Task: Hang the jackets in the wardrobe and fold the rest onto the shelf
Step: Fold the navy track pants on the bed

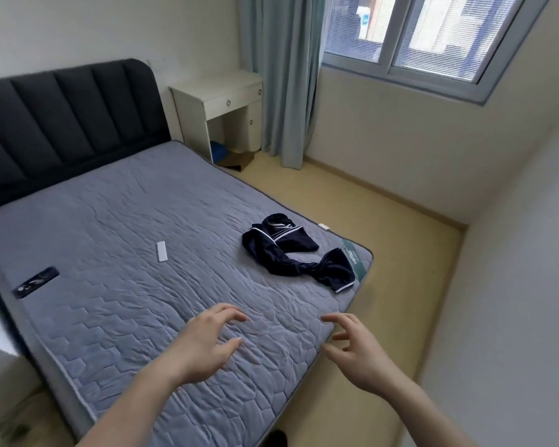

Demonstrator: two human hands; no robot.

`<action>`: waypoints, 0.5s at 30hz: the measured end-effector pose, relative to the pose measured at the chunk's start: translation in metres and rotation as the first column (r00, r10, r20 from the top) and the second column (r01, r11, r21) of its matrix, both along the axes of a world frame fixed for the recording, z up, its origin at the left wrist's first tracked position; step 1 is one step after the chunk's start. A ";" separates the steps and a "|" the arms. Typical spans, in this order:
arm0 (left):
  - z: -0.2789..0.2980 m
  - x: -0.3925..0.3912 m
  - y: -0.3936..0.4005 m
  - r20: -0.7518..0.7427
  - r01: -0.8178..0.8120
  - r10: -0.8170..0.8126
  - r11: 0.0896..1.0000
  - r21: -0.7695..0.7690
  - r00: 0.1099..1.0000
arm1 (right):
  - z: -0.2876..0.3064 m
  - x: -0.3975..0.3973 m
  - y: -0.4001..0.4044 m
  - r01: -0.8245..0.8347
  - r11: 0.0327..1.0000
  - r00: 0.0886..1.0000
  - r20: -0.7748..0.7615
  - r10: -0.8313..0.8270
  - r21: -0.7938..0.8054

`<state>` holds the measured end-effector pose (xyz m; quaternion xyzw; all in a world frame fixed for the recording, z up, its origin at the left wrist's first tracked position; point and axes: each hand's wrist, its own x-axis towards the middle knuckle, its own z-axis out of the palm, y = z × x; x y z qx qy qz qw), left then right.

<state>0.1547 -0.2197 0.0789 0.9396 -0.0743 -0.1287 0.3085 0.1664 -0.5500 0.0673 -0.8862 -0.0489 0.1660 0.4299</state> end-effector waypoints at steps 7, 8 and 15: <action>-0.049 0.116 -0.028 -0.095 -0.070 0.069 0.998 -0.009 0.993 | -0.027 0.117 -0.040 -0.004 1.000 0.998 -0.067 0.003 -0.014; -0.056 0.135 -0.036 -0.109 -0.067 0.065 0.998 -0.007 0.992 | -0.030 0.133 -0.050 0.016 0.999 0.997 -0.077 -0.019 -0.030; -0.083 0.269 -0.091 -0.188 0.003 -0.006 1.000 -0.017 0.982 | -0.053 0.230 -0.109 0.137 0.982 0.975 -0.157 -0.158 -0.132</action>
